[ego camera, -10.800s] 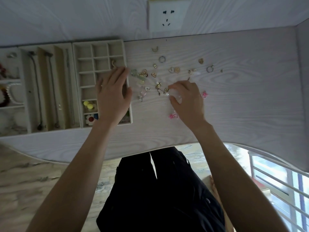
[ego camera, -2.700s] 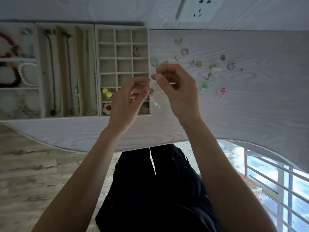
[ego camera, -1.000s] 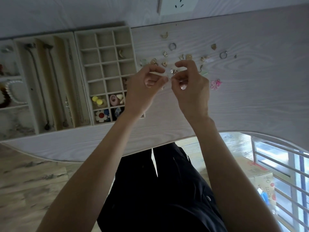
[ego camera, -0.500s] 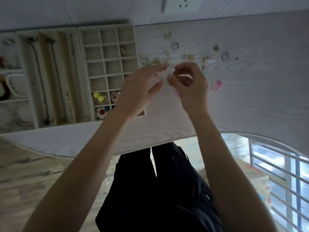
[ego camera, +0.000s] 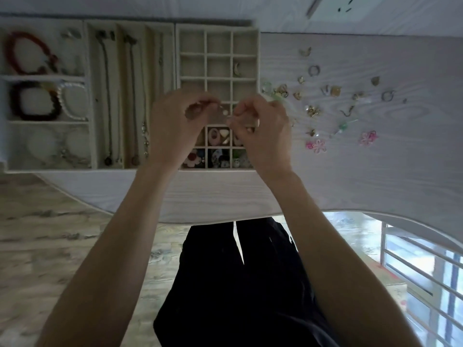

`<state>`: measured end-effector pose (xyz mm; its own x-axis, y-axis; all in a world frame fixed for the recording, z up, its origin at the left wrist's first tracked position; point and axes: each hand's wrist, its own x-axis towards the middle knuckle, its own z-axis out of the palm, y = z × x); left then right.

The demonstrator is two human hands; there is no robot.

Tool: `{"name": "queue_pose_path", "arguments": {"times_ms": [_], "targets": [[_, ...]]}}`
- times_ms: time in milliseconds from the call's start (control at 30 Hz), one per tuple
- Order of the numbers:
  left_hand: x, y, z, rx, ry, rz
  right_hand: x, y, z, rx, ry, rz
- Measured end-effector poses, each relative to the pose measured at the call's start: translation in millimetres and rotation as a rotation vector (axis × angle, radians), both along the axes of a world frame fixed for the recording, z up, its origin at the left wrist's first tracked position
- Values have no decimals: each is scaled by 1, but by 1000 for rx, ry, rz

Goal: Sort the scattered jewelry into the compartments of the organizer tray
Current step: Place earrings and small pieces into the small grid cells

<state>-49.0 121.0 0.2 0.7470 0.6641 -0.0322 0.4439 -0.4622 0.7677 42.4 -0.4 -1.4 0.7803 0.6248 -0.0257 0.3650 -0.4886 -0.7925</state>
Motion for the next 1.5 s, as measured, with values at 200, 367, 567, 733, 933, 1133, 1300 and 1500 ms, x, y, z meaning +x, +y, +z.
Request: {"name": "queue_pose_path", "arguments": {"times_ms": [200,367,567,733,933,1133,1300,1500], "targets": [[-4,12,-6,236,113,-93,-10,14,-14,-9,-231,19],[-21,12,-9,364,156,-102,-4,-4,-15,-99,-432,63],[-20,7,-12,442,202,-189,-1,2,-15,-213,-436,223],[-11,7,-15,555,283,-269,-5,11,-16,-262,-503,244],[-11,9,-17,545,259,-261,-19,20,-20,-253,-338,175],[-19,11,-10,514,237,-205,-20,12,-16,-305,-419,163],[-15,10,-12,595,261,-267,-26,14,-18,-311,-384,165],[-15,8,-20,602,298,-277,-31,18,-17,-282,-348,131]]}}
